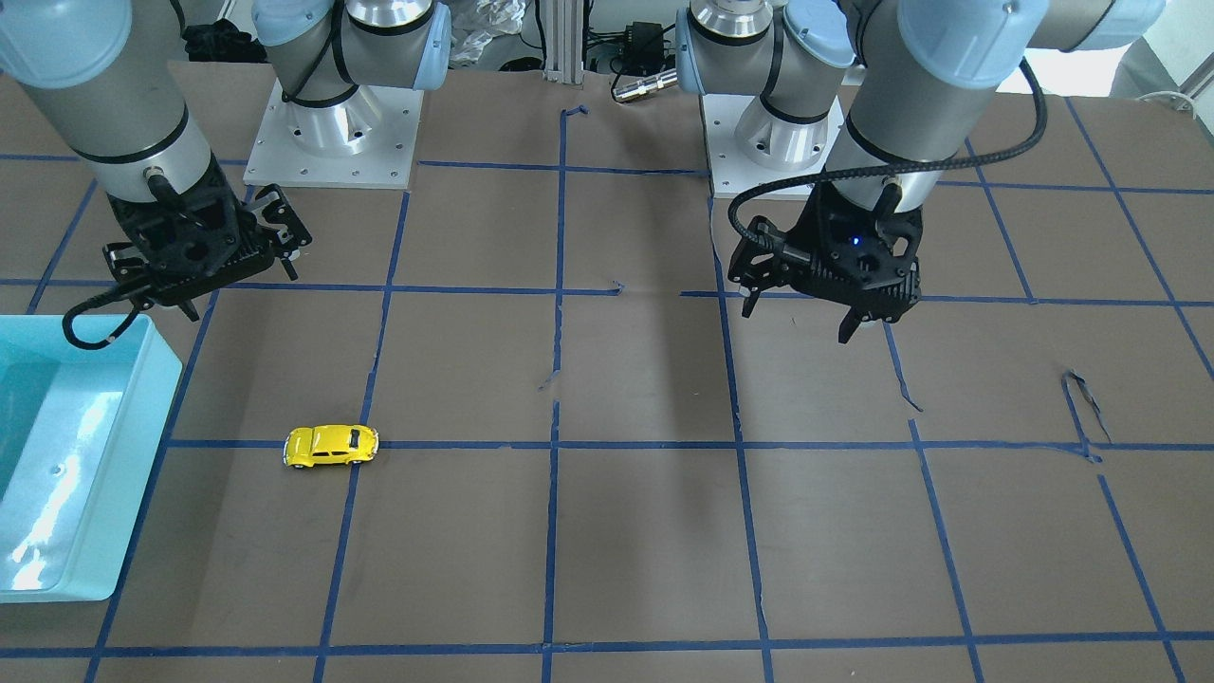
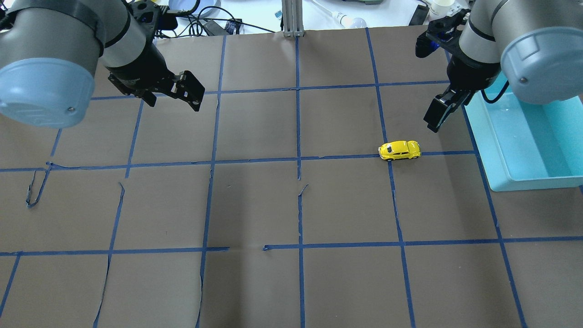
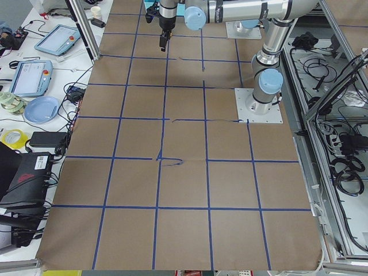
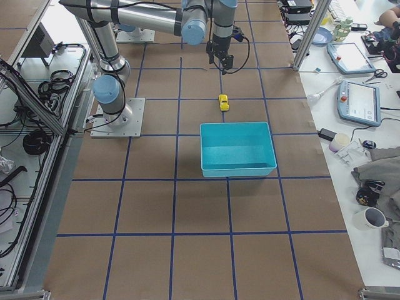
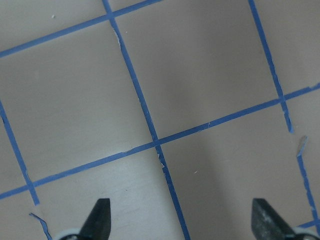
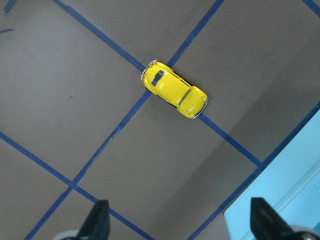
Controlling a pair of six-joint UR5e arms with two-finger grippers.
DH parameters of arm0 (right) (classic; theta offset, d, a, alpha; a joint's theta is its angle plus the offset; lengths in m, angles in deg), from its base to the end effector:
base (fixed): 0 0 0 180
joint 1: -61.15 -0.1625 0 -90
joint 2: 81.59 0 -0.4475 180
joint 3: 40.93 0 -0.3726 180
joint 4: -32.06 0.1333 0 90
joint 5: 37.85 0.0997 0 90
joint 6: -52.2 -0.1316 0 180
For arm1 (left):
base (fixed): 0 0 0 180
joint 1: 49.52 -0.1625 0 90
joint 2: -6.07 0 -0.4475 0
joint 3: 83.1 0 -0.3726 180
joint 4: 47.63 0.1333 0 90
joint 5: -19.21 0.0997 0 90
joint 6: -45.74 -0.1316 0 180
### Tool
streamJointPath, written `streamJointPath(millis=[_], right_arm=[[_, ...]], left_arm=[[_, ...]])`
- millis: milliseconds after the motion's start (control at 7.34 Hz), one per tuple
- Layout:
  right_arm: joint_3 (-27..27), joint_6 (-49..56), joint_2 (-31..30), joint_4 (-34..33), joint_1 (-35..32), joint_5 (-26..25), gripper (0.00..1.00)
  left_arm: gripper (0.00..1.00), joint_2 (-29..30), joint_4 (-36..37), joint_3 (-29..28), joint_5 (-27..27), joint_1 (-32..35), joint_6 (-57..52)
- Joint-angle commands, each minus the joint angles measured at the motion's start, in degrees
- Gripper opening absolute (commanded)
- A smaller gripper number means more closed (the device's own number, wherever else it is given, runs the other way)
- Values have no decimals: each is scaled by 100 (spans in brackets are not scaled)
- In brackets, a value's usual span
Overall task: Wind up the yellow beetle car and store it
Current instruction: 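Lower the right gripper onto the car while the left arm retracts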
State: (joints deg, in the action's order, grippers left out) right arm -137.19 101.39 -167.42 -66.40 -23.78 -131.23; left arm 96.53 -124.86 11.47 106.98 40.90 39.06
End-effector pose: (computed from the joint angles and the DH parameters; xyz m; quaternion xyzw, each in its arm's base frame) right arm 0.0814 -0.5033 0.4066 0.3758 -0.9261 -0.0287 0.0184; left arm -0.1420 -0.4902 0.4604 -0.0631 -0.9955 0.0684 0.0157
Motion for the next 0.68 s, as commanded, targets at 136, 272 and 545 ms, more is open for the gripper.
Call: streamJointPath(millis=[136,272,545], right_arm=[[-435,2578,663,-1405,11,-5,100],[-856,3221,673,-2109,2,-5,100],[-1481,3972,743,-3018,-7,73,100]], left_arm=[[100,-345,-179,-69,188,-137,616],[100,-328,-187,-70,213,-199,616],[100,-363,-213,-79,249,-218,616]])
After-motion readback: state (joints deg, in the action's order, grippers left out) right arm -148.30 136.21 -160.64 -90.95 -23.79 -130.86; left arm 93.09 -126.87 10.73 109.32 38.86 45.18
